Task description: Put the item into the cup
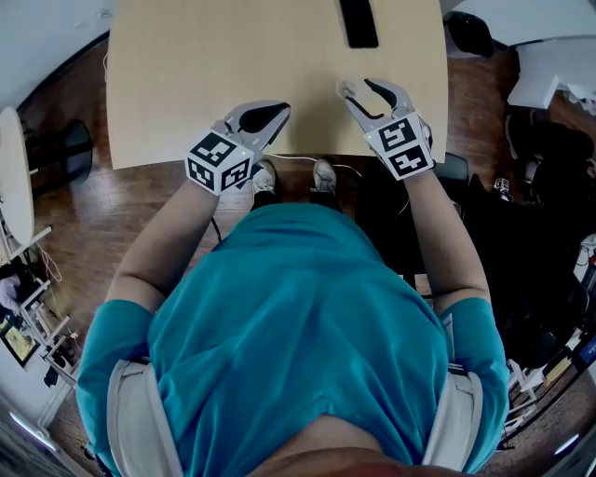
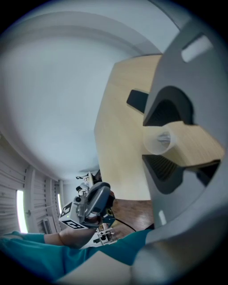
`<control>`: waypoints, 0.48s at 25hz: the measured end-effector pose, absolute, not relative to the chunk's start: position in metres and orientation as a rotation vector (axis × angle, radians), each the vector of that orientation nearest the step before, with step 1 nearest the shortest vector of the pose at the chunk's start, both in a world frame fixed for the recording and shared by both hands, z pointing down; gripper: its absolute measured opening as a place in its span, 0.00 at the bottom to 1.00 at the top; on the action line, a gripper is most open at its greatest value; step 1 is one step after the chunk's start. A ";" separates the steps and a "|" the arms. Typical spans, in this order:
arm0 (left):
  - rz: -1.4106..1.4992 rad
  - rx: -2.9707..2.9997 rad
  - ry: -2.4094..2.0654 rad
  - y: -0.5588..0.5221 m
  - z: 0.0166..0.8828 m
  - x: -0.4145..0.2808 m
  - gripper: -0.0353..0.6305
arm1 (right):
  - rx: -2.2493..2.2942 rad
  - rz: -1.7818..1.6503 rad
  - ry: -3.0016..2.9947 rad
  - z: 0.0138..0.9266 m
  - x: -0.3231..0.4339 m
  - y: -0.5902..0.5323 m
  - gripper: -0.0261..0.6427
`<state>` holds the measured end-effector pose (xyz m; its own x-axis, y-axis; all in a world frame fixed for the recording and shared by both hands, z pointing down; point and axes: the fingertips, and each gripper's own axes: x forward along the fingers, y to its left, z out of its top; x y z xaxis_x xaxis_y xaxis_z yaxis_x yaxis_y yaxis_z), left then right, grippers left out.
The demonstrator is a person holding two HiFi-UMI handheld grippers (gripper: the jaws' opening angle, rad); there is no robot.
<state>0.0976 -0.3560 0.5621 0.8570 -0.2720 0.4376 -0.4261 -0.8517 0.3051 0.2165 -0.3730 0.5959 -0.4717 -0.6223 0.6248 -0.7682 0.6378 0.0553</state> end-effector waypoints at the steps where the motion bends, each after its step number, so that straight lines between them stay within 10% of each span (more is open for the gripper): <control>1: 0.540 2.637 -0.516 -0.356 0.562 0.098 0.06 | 1.086 0.308 -2.249 0.594 0.217 -0.373 0.33; 12: 0.532 2.651 -0.523 -0.350 0.557 0.104 0.06 | 1.098 0.294 -2.258 0.588 0.224 -0.366 0.33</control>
<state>0.1045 -0.3503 0.5574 0.8586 -0.2793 0.4300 -0.4253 -0.8562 0.2933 0.2244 -0.3658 0.5878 -0.4746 -0.6380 0.6064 -0.7720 0.6327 0.0614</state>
